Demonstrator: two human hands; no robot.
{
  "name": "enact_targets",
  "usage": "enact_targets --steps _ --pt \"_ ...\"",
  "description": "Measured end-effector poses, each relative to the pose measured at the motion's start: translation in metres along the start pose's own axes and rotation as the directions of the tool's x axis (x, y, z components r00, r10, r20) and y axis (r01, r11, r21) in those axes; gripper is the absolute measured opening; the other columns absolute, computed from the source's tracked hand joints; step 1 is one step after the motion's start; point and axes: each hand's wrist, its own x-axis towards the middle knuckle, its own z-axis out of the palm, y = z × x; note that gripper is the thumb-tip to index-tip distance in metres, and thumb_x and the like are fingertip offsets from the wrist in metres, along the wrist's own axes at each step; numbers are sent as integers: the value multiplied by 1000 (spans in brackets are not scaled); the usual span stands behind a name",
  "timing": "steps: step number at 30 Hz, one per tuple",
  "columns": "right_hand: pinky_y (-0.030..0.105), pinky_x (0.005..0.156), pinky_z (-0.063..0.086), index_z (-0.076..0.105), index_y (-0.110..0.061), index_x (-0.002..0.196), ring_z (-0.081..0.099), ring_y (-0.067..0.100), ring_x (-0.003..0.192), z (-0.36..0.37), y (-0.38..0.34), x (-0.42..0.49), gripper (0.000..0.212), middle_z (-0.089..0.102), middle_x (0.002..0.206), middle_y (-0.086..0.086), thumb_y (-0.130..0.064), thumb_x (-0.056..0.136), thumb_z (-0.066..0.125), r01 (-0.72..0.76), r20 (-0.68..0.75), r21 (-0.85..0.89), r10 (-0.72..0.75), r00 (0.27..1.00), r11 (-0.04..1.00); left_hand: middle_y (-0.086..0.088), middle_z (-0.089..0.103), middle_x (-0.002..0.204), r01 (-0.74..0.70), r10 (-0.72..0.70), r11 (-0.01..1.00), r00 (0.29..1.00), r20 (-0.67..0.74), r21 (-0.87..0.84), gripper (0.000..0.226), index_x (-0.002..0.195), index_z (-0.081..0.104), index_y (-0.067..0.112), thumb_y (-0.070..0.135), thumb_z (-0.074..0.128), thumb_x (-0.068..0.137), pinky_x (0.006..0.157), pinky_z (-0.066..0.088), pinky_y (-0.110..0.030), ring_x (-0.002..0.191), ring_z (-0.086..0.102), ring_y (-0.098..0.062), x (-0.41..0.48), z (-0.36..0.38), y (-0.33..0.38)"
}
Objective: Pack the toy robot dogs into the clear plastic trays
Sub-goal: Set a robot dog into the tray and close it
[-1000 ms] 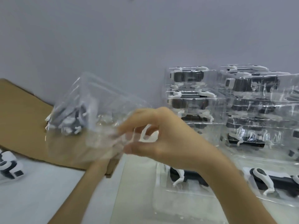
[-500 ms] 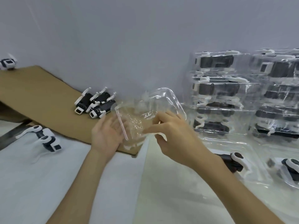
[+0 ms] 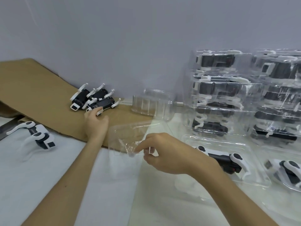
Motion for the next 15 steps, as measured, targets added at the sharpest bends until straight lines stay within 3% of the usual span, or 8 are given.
enact_targets --steps 2,4,8,10,12,15 --pt "24 81 44 69 -35 119 55 8 97 1 0 -1 28 57 98 -16 -24 98 56 -4 5 22 4 1000 1000 -5 50 139 -46 45 999 997 58 25 38 126 67 16 5 59 90 104 41 -30 118 55 -19 9 4 -1" --pt "24 81 45 70 -36 117 56 8 98 0 1 -1 25 58 100 -15 -27 98 56 -13 4 45 13 1000 999 -2 58 133 -50 50 999 995 87 0 34 121 70 15 4 57 92 101 43 -27 116 56 -16 17 6 -2" --pt "27 86 48 70 -36 116 56 8 98 -2 2 0 24 59 100 -13 -27 98 57 -25 -3 66 25 1000 998 -3 70 101 -19 27 995 997 76 -103 26 98 73 20 0 58 92 67 44 -7 75 58 0 27 12 -4" --pt "30 87 49 70 -35 115 56 9 98 -3 2 -1 23 59 101 -13 -27 98 57 -26 -3 73 26 1000 997 -4 71 93 -38 41 993 999 23 -114 21 91 71 17 -3 64 89 65 45 -3 70 57 2 28 14 -4" --pt "31 88 49 70 -35 115 57 9 98 -3 2 -2 23 60 101 -13 -26 98 57 -24 -3 81 25 1000 996 3 69 83 -62 60 991 998 -21 -115 21 83 69 19 -2 68 86 74 53 -16 71 59 -2 24 13 0" --pt "32 89 50 71 -33 116 57 9 99 -5 1 -1 24 61 103 -12 -26 99 57 -29 -3 87 30 1000 996 -5 69 79 -113 103 978 993 -61 -177 30 77 63 26 -2 64 86 78 58 -38 79 68 -27 17 9 13"
